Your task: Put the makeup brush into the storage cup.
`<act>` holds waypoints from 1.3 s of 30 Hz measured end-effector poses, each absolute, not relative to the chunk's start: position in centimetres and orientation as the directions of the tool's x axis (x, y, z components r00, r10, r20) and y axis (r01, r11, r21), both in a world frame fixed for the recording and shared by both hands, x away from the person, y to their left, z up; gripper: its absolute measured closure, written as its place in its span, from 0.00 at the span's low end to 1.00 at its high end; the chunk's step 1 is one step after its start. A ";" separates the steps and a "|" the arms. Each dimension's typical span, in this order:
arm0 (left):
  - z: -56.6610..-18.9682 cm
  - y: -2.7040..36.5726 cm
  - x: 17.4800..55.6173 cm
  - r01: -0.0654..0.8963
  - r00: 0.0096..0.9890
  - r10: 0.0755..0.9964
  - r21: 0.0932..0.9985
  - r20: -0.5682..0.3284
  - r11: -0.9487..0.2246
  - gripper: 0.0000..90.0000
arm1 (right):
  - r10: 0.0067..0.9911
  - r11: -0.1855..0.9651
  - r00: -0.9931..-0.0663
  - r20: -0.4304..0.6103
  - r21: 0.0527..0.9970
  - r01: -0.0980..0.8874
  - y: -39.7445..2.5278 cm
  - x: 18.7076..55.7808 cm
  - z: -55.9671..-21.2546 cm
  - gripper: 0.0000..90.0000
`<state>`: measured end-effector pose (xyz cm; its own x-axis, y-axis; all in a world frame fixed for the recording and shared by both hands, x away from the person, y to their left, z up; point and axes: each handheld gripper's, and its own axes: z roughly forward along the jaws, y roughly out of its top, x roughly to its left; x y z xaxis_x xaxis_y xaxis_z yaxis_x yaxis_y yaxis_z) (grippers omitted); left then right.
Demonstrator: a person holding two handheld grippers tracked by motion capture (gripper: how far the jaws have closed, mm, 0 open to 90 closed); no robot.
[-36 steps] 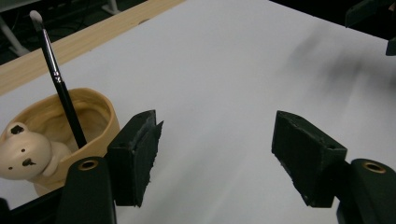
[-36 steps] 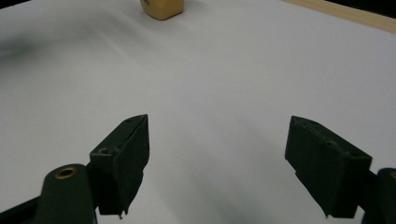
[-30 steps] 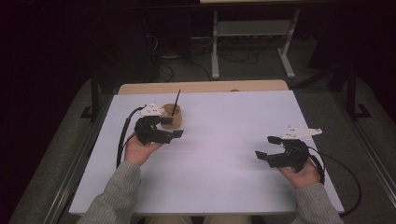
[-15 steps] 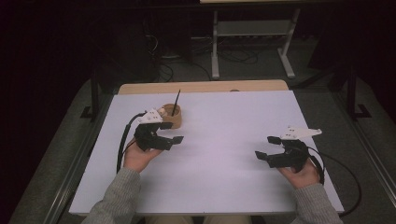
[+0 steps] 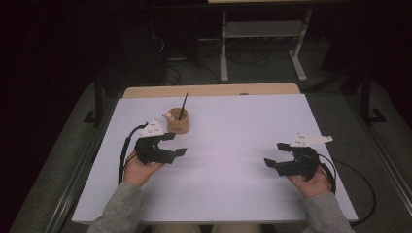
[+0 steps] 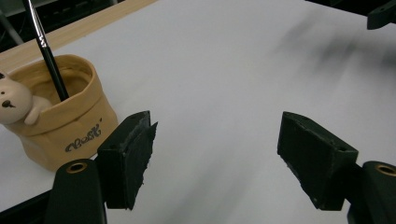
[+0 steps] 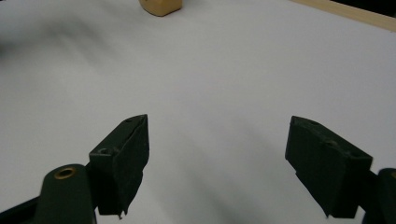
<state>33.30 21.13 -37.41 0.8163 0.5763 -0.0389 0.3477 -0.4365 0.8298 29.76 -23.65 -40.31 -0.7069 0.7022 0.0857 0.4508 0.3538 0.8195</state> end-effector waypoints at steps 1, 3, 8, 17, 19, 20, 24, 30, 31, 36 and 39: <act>-37.5 21.2 33.2 0.350 0.814 0.579 0.832 -0.042 -0.432 0.29 | 0.701 0.357 -0.708 0.082 0.820 0.448 -23.6 29.8 -40.3 0.23; -37.5 21.5 33.0 0.349 0.814 0.580 0.831 -0.040 -0.434 0.29 | 0.699 0.360 -0.710 0.079 0.820 0.446 -23.5 29.8 -40.4 0.23; -37.8 21.9 32.5 0.359 0.807 0.588 0.830 -0.047 -0.426 0.27 | 0.703 0.360 -0.707 0.075 0.820 0.444 -23.4 29.6 -40.4 0.22; -38.3 22.6 31.5 0.359 0.802 0.596 0.833 -0.044 -0.422 0.27 | 0.704 0.363 -0.706 0.072 0.819 0.445 -23.2 29.5 -40.7 0.22; -38.4 22.7 31.3 0.358 0.802 0.595 0.836 -0.047 -0.416 0.27 | 0.705 0.362 -0.706 0.070 0.820 0.444 -23.2 29.5 -40.7 0.22; -38.4 22.8 31.2 0.359 0.802 0.596 0.835 -0.047 -0.417 0.27 | 0.705 0.361 -0.705 0.072 0.820 0.444 -23.2 29.5 -40.7 0.22; -38.8 22.9 30.8 0.360 0.802 0.595 0.831 -0.044 -0.424 0.27 | 0.706 0.362 -0.705 0.071 0.820 0.444 -23.2 29.5 -41.0 0.22; -39.4 23.3 30.4 0.367 0.797 0.602 0.828 -0.044 -0.424 0.27 | 0.709 0.362 -0.701 0.072 0.816 0.450 -23.2 29.5 -41.1 0.22; -39.5 23.4 30.3 0.367 0.796 0.603 0.829 -0.045 -0.423 0.26 | 0.710 0.361 -0.700 0.073 0.816 0.451 -23.2 29.5 -41.1 0.22; -40.0 23.7 29.8 0.374 0.792 0.608 0.829 -0.053 -0.416 0.26 | 0.712 0.360 -0.699 0.071 0.817 0.450 -23.2 29.4 -41.1 0.22; -40.2 23.9 29.5 0.374 0.790 0.611 0.828 -0.049 -0.417 0.26 | 0.712 0.362 -0.699 0.070 0.817 0.449 -23.2 29.4 -41.2 0.22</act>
<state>29.54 23.92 -40.15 0.7903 0.6108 -0.0488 0.3738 -0.4174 0.8283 29.43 -23.21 -41.16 -0.6992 0.7115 0.0696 0.4492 0.3616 0.8170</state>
